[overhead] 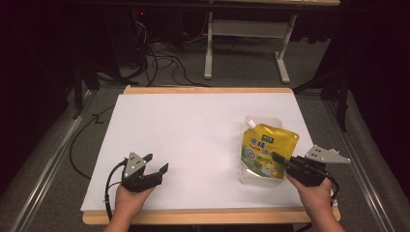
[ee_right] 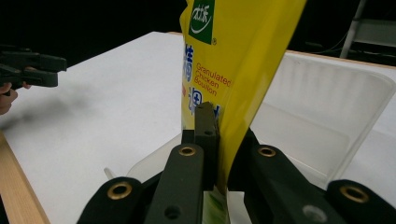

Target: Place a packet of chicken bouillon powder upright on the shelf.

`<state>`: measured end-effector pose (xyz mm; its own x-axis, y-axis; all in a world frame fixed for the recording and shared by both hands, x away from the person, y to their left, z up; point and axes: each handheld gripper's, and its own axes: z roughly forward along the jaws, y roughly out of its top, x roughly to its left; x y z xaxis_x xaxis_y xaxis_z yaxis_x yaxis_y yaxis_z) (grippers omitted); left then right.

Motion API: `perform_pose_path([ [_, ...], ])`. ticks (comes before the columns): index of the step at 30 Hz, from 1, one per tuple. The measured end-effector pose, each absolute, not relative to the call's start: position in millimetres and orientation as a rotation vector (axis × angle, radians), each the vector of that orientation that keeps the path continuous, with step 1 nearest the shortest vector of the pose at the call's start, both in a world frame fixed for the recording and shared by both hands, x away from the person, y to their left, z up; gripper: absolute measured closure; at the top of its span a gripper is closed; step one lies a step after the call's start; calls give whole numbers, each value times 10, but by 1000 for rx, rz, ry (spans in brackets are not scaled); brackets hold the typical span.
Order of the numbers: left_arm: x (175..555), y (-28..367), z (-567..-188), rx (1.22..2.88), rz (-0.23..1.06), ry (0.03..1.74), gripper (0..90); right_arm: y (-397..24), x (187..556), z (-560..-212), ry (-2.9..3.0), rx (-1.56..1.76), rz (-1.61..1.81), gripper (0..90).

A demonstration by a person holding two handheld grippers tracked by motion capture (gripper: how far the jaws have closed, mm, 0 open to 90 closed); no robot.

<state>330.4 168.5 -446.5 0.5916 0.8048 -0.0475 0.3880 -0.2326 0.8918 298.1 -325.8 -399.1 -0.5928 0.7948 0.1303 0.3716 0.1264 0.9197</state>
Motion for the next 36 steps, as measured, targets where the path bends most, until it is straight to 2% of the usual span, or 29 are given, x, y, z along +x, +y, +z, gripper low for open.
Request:
perform_pose_path([
  [13,3293,1631,-4460,1847,512,938,305,-3299,2877,-4126,2017,1141,1452,869],
  [19,3265,1613,-4428,1823,479,924,305,-3261,2851,-4123,2025,1140,1412,812],
  [20,3255,1608,-4418,1825,481,916,306,-3246,2845,-4120,2021,1142,1399,757],
  [23,3236,1588,-4406,1825,476,906,306,-3235,2837,-4115,2014,1149,1399,707],
  [24,3228,1579,-4402,1826,475,901,306,-3220,2822,-4101,2003,1156,1398,643],
  [25,3223,1572,-4400,1825,472,900,306,-3220,2822,-4101,2003,1156,1398,643],
  [28,3205,1539,-4390,1825,468,888,305,-3203,2771,-4069,1969,1164,1381,505],
  [29,3198,1527,-4385,1828,467,882,305,-3203,2771,-4069,1969,1164,1381,505],
  [30,3184,1495,-4376,1824,466,873,306,-3211,2736,-4047,1950,1181,1385,450],
  [36,3155,1411,-4345,1819,449,844,306,-3262,2647,-3991,1913,1202,1398,387],
])
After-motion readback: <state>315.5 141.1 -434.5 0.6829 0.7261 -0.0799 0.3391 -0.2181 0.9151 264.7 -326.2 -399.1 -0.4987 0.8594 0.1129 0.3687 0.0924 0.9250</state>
